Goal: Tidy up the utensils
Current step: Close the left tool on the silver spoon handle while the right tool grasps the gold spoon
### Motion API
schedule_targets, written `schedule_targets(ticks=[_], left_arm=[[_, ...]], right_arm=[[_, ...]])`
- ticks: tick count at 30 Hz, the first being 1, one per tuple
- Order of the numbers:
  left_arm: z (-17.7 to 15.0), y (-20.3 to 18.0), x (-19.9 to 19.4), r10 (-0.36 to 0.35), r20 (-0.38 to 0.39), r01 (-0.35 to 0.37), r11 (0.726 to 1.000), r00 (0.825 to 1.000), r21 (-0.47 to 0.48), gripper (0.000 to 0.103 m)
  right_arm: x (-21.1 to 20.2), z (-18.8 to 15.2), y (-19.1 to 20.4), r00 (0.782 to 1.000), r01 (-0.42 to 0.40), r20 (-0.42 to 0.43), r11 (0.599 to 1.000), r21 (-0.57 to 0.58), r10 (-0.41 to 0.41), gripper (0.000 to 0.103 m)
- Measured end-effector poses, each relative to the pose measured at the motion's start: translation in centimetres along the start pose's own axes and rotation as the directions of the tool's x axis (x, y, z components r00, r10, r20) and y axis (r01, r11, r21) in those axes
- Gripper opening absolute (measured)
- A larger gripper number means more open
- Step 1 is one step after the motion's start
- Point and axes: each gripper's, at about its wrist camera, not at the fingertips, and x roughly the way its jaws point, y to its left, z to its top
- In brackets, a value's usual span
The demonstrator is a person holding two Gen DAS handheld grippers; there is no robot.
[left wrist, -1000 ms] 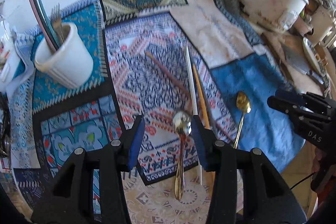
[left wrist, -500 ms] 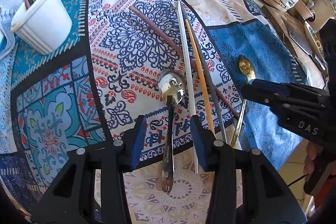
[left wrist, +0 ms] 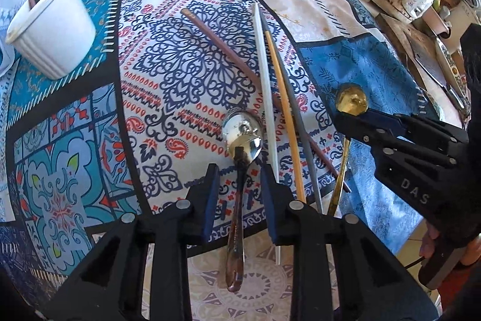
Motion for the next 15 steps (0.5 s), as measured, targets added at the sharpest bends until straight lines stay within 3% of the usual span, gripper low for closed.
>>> schedule_targets(ticks=[2,8,15], left_arm=[[0.1,-0.3,0.0,0.011,0.004,-0.011,1.000,1.000,0.015,0.020],[1.0,-1.2,0.6,0.026,0.016,-0.027,0.999,1.000,0.045,0.007],[0.8,-0.1,0.4,0.010,0.028,-0.011,1.000,1.000,0.020,0.005]], right_arm=[[0.0,0.1,-0.4,1.000,-0.021,0.005,1.000,0.013,0.021,0.011],[-0.1,0.3,-1.0,0.998,-0.064,0.006,0.996,0.061,0.063,0.005],[-1.6,0.0,-1.2,0.995,-0.084,0.052,0.993,0.084,0.080,0.003]])
